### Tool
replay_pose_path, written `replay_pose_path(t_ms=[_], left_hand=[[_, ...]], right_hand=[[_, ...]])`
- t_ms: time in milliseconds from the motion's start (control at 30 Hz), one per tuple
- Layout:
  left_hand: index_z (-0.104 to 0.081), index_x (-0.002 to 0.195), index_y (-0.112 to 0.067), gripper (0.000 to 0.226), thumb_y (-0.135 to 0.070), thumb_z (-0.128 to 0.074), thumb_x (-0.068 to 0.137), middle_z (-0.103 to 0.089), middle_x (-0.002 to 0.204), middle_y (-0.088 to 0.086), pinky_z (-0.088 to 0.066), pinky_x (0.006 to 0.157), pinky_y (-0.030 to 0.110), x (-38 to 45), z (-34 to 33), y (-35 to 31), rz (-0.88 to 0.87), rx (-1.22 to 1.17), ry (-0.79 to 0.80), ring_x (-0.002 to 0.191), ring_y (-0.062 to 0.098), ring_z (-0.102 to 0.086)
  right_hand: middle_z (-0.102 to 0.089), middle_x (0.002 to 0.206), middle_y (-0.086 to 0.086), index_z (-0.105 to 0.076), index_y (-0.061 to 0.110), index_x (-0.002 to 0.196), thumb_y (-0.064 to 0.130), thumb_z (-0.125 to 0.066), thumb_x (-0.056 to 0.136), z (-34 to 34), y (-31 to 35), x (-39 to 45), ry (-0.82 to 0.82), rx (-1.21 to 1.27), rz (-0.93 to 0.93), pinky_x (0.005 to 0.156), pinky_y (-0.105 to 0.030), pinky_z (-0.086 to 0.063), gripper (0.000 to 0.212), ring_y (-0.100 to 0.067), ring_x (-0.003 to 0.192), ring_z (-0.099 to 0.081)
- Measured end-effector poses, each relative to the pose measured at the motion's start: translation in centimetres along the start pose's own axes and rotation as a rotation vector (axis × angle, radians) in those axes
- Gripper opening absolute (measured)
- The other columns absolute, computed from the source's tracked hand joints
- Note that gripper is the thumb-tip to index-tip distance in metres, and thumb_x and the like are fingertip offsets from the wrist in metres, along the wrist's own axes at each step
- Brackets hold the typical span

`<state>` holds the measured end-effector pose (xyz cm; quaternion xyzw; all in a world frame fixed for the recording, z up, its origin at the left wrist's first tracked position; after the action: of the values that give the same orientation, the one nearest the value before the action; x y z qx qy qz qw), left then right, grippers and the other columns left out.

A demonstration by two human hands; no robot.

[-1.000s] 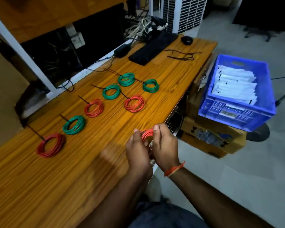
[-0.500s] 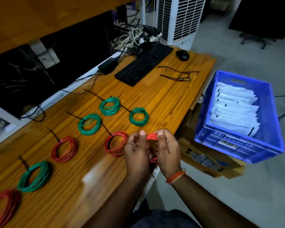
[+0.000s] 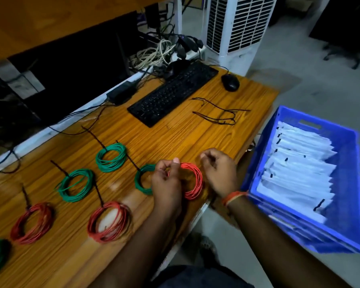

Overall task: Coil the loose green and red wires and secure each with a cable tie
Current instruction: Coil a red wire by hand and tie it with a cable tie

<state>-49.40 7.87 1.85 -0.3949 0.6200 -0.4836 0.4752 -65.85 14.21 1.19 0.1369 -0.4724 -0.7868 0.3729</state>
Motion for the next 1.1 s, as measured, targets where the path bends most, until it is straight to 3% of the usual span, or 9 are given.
replay_pose_path(t_ms=[167, 267, 400, 567, 700, 767, 867, 967, 1100], left_hand=[[-0.053, 0.086, -0.014, 0.021, -0.024, -0.059, 0.104, -0.064, 0.063, 0.009, -0.047, 0.048, 0.026, 0.4, -3.3, 0.2, 0.071, -0.107, -0.035, 0.053, 0.022, -0.061], [-0.052, 0.087, -0.012, 0.021, -0.023, -0.058, 0.104, -0.063, 0.062, 0.011, -0.044, 0.043, 0.021, 0.2, -4.2, 0.1, 0.094, -0.132, -0.088, 0.045, 0.017, -0.059], [-0.051, 0.087, -0.012, 0.02, -0.02, -0.057, 0.104, -0.06, 0.06, 0.011, -0.045, 0.042, 0.023, 0.2, -5.2, 0.3, 0.119, -0.19, -0.124, 0.043, 0.017, -0.058], [-0.049, 0.083, -0.014, 0.023, -0.021, -0.055, 0.105, -0.058, 0.052, 0.001, -0.042, 0.046, 0.025, 0.2, -5.5, 0.0, 0.122, -0.209, -0.125, 0.041, 0.014, -0.055], [-0.049, 0.081, -0.014, 0.026, -0.023, -0.055, 0.104, -0.055, 0.048, -0.003, -0.039, 0.051, 0.029, 0.3, -5.2, -0.1, 0.114, -0.195, -0.178, 0.039, 0.013, -0.051], [-0.049, 0.082, -0.015, 0.025, -0.023, -0.056, 0.104, -0.053, 0.049, -0.005, -0.04, 0.048, 0.027, 0.4, -4.6, 0.0, 0.113, -0.201, -0.218, 0.039, 0.013, -0.05], [-0.049, 0.079, -0.018, 0.027, -0.025, -0.058, 0.104, -0.049, 0.05, -0.01, -0.037, 0.053, 0.03, 0.6, -3.1, -0.2, 0.062, -0.162, -0.314, 0.043, 0.009, -0.045], [-0.052, 0.078, -0.019, 0.028, -0.025, -0.06, 0.103, -0.05, 0.054, -0.012, -0.04, 0.064, 0.033, 0.3, -0.8, -0.1, 0.03, -0.158, -0.409, 0.052, 0.007, -0.047], [-0.053, 0.081, -0.015, 0.025, -0.024, -0.059, 0.104, -0.056, 0.062, -0.006, -0.043, 0.066, 0.032, -1.1, 3.0, -1.3, -0.094, -0.128, -0.532, 0.064, 0.012, -0.053]], right_hand=[[-0.066, 0.104, -0.015, -0.072, 0.013, 0.109, 0.016, -0.065, 0.088, 2.6, -3.5, 9.1, -0.046, -0.418, 0.082, 0.099, -0.035, -0.037, 0.022, -0.033, 0.105, -0.06], [-0.06, 0.112, -0.016, -0.068, 0.013, 0.109, 0.025, -0.064, 0.089, 3.4, -5.3, 12.3, -0.091, -0.621, 0.087, 0.1, -0.035, -0.026, 0.024, -0.034, 0.114, -0.052], [-0.055, 0.121, -0.016, -0.068, 0.007, 0.11, 0.024, -0.06, 0.095, 4.2, -6.2, 14.1, -0.095, -0.637, 0.046, 0.101, -0.037, -0.029, 0.024, -0.033, 0.116, -0.046], [-0.064, 0.097, -0.001, -0.069, 0.018, 0.115, 0.02, -0.059, 0.094, 1.3, -10.7, 12.0, 0.382, -0.694, -0.057, 0.081, -0.034, -0.052, 0.024, -0.037, 0.122, -0.06], [-0.062, 0.104, -0.01, -0.068, 0.013, 0.101, 0.008, -0.067, 0.093, 0.9, -5.7, 11.6, 0.123, -0.471, 0.277, 0.083, -0.034, -0.041, 0.009, -0.031, 0.101, -0.054], [-0.064, 0.103, -0.008, -0.065, 0.013, 0.102, 0.012, -0.062, 0.098, 1.2, -3.1, 10.4, 0.127, -0.251, 0.322, 0.075, -0.031, -0.039, 0.005, -0.026, 0.096, -0.057], [-0.068, 0.096, 0.001, -0.062, 0.017, 0.107, 0.015, -0.062, 0.1, 1.1, -1.5, 7.8, 0.239, 0.175, 0.168, 0.074, -0.028, -0.053, 0.007, -0.015, 0.091, -0.065], [-0.07, 0.092, -0.002, -0.058, 0.018, 0.123, 0.007, -0.068, 0.097, 0.2, 2.2, 5.1, 0.403, 0.568, 0.029, 0.075, -0.026, -0.058, 0.03, -0.016, 0.086, -0.07], [-0.071, 0.091, -0.014, -0.039, 0.018, 0.148, 0.002, -0.07, 0.094, -2.0, 6.7, 1.9, 0.576, 0.727, 0.026, 0.074, -0.029, -0.059, 0.064, -0.027, 0.083, -0.074]])
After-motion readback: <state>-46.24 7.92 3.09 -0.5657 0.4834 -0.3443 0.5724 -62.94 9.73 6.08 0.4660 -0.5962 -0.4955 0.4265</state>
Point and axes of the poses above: each hand's wrist, its own x-axis towards the middle knuckle, its own z-axis out of the back of the hand, y = z × x, the point moved 6 cm from there along x, towards the middle knuckle
